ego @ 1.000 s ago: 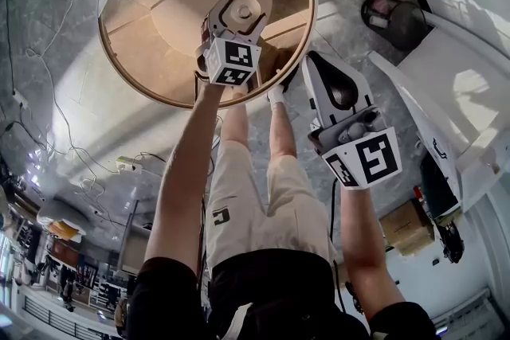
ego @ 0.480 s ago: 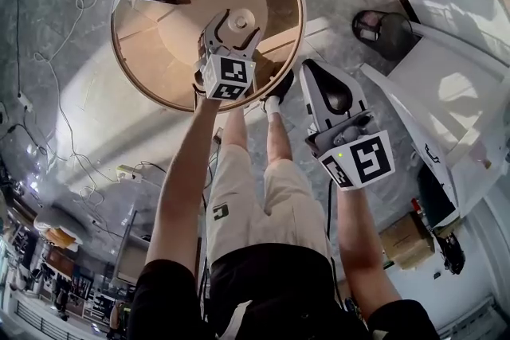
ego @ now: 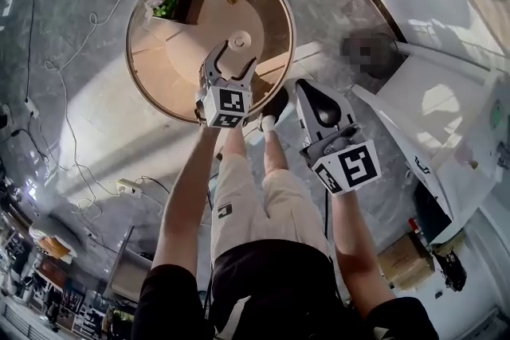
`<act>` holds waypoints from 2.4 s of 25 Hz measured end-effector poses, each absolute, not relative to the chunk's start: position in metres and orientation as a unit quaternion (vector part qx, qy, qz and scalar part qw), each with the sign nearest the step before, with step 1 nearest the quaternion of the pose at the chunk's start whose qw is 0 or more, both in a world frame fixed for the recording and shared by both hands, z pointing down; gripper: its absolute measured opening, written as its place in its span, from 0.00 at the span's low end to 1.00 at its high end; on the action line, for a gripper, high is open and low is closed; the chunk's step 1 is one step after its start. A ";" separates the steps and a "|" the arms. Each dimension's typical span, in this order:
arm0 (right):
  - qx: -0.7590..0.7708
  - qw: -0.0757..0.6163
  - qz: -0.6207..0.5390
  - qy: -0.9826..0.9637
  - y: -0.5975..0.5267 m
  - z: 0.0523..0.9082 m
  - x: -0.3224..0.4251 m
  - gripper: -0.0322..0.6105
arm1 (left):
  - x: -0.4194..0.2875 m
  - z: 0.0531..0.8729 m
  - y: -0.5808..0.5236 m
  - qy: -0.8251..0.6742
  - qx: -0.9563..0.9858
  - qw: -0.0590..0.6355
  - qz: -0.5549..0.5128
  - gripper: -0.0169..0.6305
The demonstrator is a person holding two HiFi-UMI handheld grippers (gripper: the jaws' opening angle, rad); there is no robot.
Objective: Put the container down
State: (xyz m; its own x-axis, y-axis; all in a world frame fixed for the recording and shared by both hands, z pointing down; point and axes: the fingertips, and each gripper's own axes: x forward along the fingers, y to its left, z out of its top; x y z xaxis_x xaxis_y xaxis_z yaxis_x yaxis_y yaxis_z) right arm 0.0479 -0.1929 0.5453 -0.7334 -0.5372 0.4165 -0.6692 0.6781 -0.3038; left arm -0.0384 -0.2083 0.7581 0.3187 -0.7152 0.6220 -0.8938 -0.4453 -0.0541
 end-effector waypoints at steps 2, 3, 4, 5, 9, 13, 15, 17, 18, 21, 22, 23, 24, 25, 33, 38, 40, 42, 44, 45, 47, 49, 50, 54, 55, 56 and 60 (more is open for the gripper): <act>0.332 0.148 0.218 -0.906 -0.189 0.534 0.051 0.05 | -0.038 0.744 -0.201 -0.511 0.794 0.157 0.289 0.56; 0.331 0.148 0.215 -0.907 -0.188 0.528 0.054 0.05 | -0.037 0.736 -0.197 -0.513 0.793 0.160 0.286 0.56; 0.330 0.148 0.212 -0.908 -0.188 0.521 0.056 0.05 | -0.035 0.727 -0.194 -0.516 0.792 0.162 0.283 0.56; 0.330 0.147 0.209 -0.909 -0.187 0.514 0.058 0.05 | -0.033 0.718 -0.191 -0.518 0.792 0.163 0.280 0.56; 0.325 0.145 0.195 -0.914 -0.185 0.488 0.065 0.05 | -0.020 0.679 -0.179 -0.525 0.790 0.168 0.268 0.54; 0.317 0.143 0.183 -0.919 -0.178 0.464 0.070 0.05 | -0.004 0.635 -0.166 -0.531 0.793 0.161 0.253 0.49; 0.317 0.136 0.176 -0.922 -0.176 0.450 0.072 0.05 | -0.002 0.611 -0.163 -0.539 0.792 0.155 0.242 0.46; 0.318 0.129 0.170 -0.924 -0.176 0.437 0.075 0.05 | -0.002 0.587 -0.161 -0.548 0.789 0.145 0.236 0.43; 0.318 0.127 0.166 -0.925 -0.176 0.431 0.077 0.05 | -0.003 0.575 -0.160 -0.553 0.787 0.140 0.236 0.43; 0.320 0.119 0.158 -0.927 -0.176 0.412 0.081 0.05 | -0.005 0.537 -0.155 -0.569 0.780 0.130 0.226 0.38; 0.323 0.115 0.158 -0.926 -0.177 0.406 0.082 0.05 | -0.006 0.525 -0.154 -0.574 0.780 0.124 0.219 0.35; 0.325 0.109 0.160 -0.926 -0.178 0.400 0.082 0.05 | -0.006 0.512 -0.154 -0.578 0.779 0.117 0.211 0.32; 0.326 0.103 0.163 -0.926 -0.179 0.393 0.083 0.05 | -0.007 0.498 -0.155 -0.583 0.779 0.110 0.202 0.30; 0.326 0.097 0.163 -0.926 -0.180 0.386 0.083 0.05 | -0.007 0.484 -0.154 -0.588 0.778 0.105 0.193 0.28; 0.315 0.082 0.133 -0.936 -0.180 0.345 0.085 0.05 | -0.009 0.394 -0.152 -0.619 0.771 0.093 0.118 0.13; 0.308 0.081 0.130 -0.939 -0.173 0.336 0.092 0.05 | -0.004 0.354 -0.150 -0.626 0.771 0.076 0.092 0.09; 0.305 0.083 0.127 -0.940 -0.172 0.334 0.094 0.05 | -0.003 0.343 -0.149 -0.629 0.769 0.077 0.084 0.07; 0.302 0.081 0.125 -0.941 -0.170 0.330 0.095 0.05 | -0.003 0.333 -0.146 -0.631 0.768 0.079 0.078 0.06; 0.298 0.082 0.122 -0.943 -0.168 0.326 0.094 0.05 | -0.002 0.320 -0.144 -0.630 0.769 0.076 0.068 0.06; 0.296 0.084 0.121 -0.944 -0.168 0.325 0.094 0.05 | -0.002 0.314 -0.143 -0.630 0.770 0.074 0.064 0.06; 0.295 0.088 0.119 -0.944 -0.167 0.324 0.094 0.05 | -0.002 0.305 -0.140 -0.631 0.770 0.071 0.059 0.06; 0.298 0.090 0.119 -0.943 -0.165 0.324 0.093 0.05 | -0.004 0.298 -0.133 -0.631 0.771 0.072 0.055 0.06; 0.300 0.090 0.118 -0.942 -0.163 0.323 0.092 0.05 | -0.005 0.295 -0.129 -0.629 0.772 0.074 0.053 0.06; 0.309 0.085 0.106 -0.941 -0.155 0.313 0.086 0.05 | -0.018 0.287 -0.115 -0.626 0.775 0.073 0.049 0.06; 0.313 0.085 0.105 -0.940 -0.151 0.312 0.085 0.05 | -0.021 0.285 -0.110 -0.625 0.776 0.078 0.046 0.06; 0.317 0.085 0.105 -0.939 -0.146 0.311 0.084 0.05 | -0.024 0.283 -0.104 -0.623 0.776 0.084 0.043 0.05; 0.334 0.089 0.099 -0.933 -0.123 0.300 0.074 0.05 | -0.040 0.274 -0.079 -0.609 0.787 0.096 0.030 0.05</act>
